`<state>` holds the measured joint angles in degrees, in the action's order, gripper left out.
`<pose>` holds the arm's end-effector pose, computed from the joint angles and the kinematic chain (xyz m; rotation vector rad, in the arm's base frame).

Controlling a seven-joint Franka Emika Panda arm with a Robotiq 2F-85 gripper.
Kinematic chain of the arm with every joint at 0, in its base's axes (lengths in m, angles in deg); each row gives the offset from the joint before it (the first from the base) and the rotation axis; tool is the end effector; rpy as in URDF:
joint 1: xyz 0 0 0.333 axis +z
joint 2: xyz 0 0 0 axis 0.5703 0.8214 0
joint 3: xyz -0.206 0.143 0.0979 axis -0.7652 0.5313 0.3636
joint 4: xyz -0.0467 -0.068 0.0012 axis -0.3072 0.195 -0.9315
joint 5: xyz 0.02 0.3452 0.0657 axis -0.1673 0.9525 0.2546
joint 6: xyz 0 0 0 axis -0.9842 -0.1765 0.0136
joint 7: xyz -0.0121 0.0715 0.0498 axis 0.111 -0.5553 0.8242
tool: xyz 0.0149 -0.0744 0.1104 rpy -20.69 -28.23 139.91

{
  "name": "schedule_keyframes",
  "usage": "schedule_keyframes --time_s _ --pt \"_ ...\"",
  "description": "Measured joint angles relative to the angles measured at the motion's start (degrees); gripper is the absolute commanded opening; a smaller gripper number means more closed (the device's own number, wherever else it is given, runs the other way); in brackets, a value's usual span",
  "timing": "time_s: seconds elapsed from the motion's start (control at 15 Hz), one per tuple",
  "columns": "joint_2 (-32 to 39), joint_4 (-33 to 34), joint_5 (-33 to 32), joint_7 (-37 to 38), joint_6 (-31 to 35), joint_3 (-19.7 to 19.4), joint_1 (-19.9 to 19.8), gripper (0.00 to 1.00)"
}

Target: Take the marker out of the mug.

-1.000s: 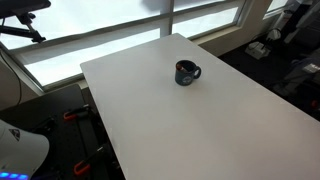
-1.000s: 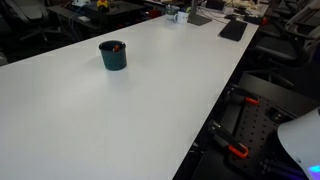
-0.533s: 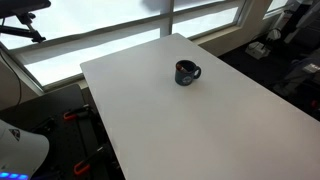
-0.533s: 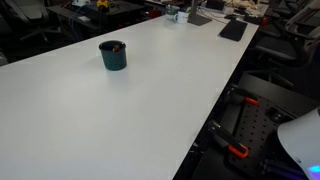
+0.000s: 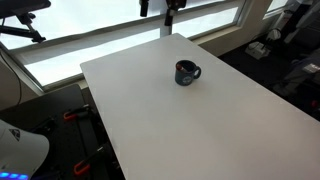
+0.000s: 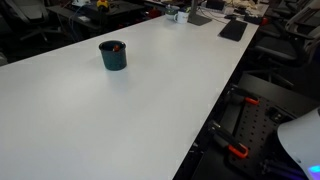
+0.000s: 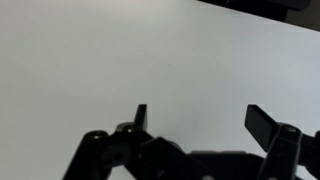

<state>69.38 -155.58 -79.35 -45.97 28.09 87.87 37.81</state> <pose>0.4848 0.0064 0.3927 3.0439 0.3773 -0.3985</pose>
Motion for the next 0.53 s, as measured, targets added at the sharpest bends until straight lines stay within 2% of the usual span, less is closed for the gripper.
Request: schedule_keyframes --time_s 0.2,0.53 --pt "3.4 -0.6 -1.8 0.4 7.8 0.0 -0.7 1.00" --pt "4.3 -0.7 -1.9 0.4 8.3 0.2 -1.1 1.00"
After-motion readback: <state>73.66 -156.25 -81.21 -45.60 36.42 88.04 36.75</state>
